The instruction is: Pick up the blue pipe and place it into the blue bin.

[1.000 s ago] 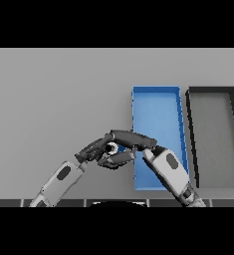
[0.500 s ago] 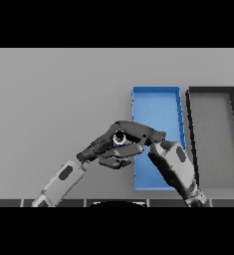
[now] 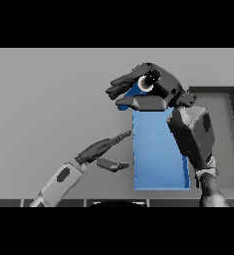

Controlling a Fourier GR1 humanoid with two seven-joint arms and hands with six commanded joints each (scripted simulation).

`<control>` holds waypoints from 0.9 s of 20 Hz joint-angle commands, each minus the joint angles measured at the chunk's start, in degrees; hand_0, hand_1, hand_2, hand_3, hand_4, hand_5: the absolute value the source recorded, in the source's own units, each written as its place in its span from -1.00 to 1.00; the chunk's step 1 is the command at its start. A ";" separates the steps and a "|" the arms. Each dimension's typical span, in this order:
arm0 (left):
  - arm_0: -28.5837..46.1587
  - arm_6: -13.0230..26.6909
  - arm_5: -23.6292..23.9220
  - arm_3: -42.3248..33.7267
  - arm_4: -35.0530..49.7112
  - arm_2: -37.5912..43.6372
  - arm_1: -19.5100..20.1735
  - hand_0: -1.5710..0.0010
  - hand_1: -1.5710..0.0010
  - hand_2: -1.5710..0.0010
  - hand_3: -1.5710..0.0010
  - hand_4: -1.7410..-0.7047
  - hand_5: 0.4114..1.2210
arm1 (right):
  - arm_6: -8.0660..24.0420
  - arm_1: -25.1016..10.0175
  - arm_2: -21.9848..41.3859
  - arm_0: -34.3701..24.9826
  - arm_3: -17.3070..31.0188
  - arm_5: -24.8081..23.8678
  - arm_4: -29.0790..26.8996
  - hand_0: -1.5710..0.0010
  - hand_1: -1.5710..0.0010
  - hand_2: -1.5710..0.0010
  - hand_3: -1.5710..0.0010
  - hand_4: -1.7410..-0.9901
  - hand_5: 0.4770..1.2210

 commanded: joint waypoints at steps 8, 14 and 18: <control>-0.17 0.63 -0.09 0.21 1.03 1.04 0.13 1.00 1.00 1.00 1.00 0.62 -0.81 | -0.36 -5.08 -5.75 4.67 16.37 -0.82 10.32 -1.00 -1.00 -1.00 -1.00 -1.00 0.73; 0.06 0.72 -0.06 0.84 0.75 0.58 -0.59 1.00 1.00 1.00 1.00 0.65 -0.85 | 4.73 -4.27 -4.69 17.17 14.97 -3.84 14.57 -1.00 -1.00 -1.00 -1.00 -1.00 0.73; 0.46 -1.04 0.10 1.15 0.31 0.57 -0.38 1.00 1.00 1.00 1.00 0.66 -0.87 | 4.72 -8.42 2.87 23.45 17.08 -8.07 11.60 -1.00 -1.00 -1.00 -1.00 -1.00 0.73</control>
